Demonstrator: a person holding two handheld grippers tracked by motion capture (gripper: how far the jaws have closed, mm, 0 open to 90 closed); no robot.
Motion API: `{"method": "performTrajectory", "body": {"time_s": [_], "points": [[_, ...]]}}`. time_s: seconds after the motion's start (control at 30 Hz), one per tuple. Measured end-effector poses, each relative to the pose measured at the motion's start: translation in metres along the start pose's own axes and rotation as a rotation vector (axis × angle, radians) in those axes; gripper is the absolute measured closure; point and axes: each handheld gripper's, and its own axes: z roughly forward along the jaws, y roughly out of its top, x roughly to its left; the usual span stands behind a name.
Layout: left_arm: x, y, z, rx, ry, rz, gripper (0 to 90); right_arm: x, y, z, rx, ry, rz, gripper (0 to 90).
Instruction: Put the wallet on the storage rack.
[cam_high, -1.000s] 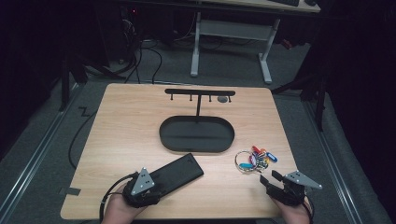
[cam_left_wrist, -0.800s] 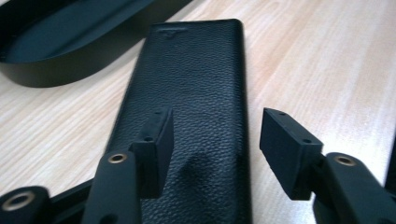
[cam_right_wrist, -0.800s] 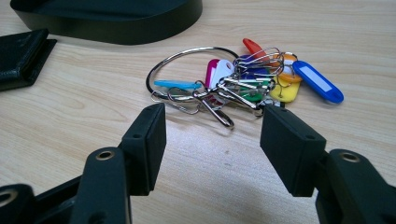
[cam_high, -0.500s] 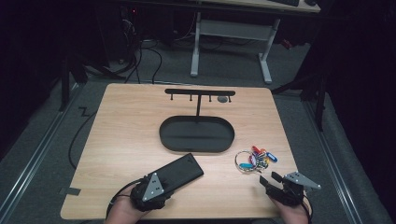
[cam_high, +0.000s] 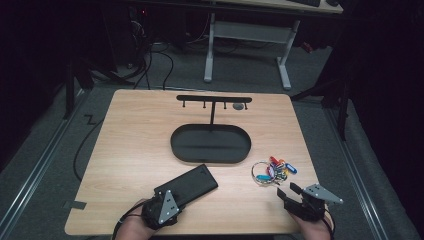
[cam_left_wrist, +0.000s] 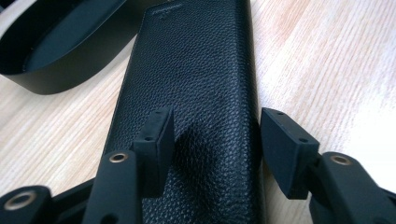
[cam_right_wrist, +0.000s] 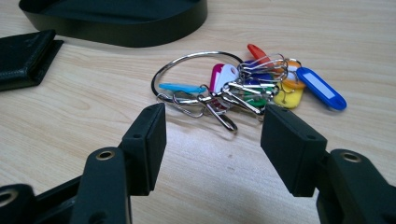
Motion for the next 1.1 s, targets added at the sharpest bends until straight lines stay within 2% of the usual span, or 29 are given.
{"method": "performTrajectory", "body": {"time_s": [0.03, 0.17, 0.27, 0.43, 0.57, 0.63, 0.7, 0.87, 0.93, 0.97, 1.0, 1.1], "points": [[-0.002, 0.000, 0.000, 0.002, 0.013, 0.021, 48.7, 0.000, 0.000, 0.000, 0.000, 0.003, -0.005, 41.0], [-0.002, -0.001, 0.000, -0.008, 0.009, 0.013, 52.3, -0.001, 0.002, 0.001, -0.009, 0.010, -0.008, 41.0], [-0.004, -0.002, -0.001, -0.019, 0.012, 0.021, 56.8, -0.003, 0.003, 0.003, -0.014, 0.016, 0.012, 41.0], [-0.006, 0.000, -0.001, -0.030, 0.023, 0.034, 64.9, -0.005, 0.001, 0.002, -0.010, 0.020, 0.001, 41.2], [-0.006, 0.001, 0.000, -0.034, 0.021, 0.034, 71.4, -0.008, -0.001, 0.000, -0.005, 0.016, 0.012, 41.3], [-0.004, 0.002, -0.001, -0.041, 0.008, 0.012, 72.8, -0.008, -0.001, -0.001, -0.007, 0.012, 0.012, 41.3], [-0.005, 0.003, -0.001, -0.043, 0.009, 0.012, 74.4, -0.008, 0.000, -0.003, -0.013, 0.006, 0.009, 41.3], [-0.006, 0.005, -0.004, -0.054, 0.030, 0.014, 79.1, -0.006, 0.002, -0.009, -0.030, -0.004, -0.017, 41.6], [-0.004, 0.005, -0.007, -0.076, 0.030, -0.007, 79.5, -0.005, 0.003, -0.009, -0.031, -0.005, -0.015, 41.6], [-0.001, 0.004, -0.012, -0.107, 0.025, -0.041, 80.2, -0.003, 0.005, -0.007, -0.033, -0.002, -0.010, 41.6], [-0.001, 0.004, -0.012, -0.107, 0.025, -0.041, 80.6, -0.003, 0.005, -0.007, -0.033, -0.002, -0.010, 41.6], [0.003, 0.004, -0.021, -0.143, 0.014, -0.081, 81.3, 0.000, 0.006, -0.003, -0.024, 0.009, -0.021, 41.8]]}}
